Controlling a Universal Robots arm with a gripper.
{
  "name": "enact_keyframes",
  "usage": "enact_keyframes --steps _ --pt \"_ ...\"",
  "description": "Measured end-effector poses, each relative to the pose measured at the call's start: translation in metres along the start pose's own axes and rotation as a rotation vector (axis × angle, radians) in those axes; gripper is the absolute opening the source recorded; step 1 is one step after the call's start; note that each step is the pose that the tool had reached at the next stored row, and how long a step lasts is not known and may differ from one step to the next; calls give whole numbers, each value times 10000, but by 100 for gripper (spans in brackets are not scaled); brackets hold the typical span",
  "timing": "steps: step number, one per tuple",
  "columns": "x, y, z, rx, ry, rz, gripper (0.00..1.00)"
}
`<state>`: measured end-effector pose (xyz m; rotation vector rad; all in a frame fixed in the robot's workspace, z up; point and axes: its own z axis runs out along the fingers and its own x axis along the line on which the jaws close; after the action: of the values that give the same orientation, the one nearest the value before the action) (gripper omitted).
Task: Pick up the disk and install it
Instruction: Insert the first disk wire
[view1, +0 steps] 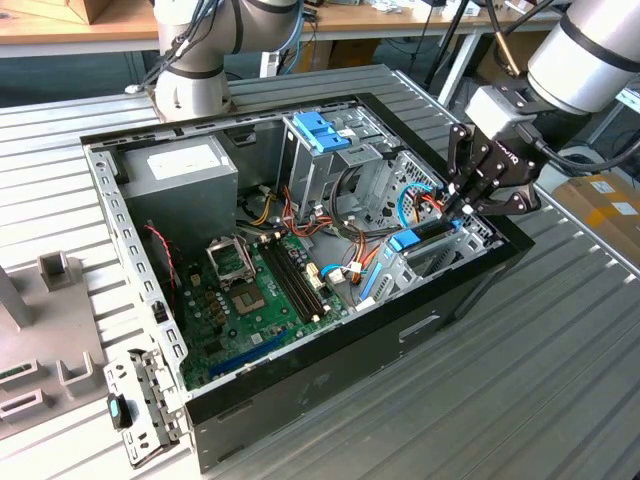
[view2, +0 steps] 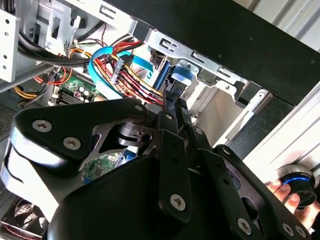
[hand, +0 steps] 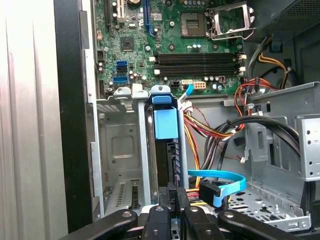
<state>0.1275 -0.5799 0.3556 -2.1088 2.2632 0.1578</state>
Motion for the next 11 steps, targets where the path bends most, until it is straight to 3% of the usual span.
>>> enact_keyframes --steps 11 --pt "-41 13 56 -13 6 -129 17"
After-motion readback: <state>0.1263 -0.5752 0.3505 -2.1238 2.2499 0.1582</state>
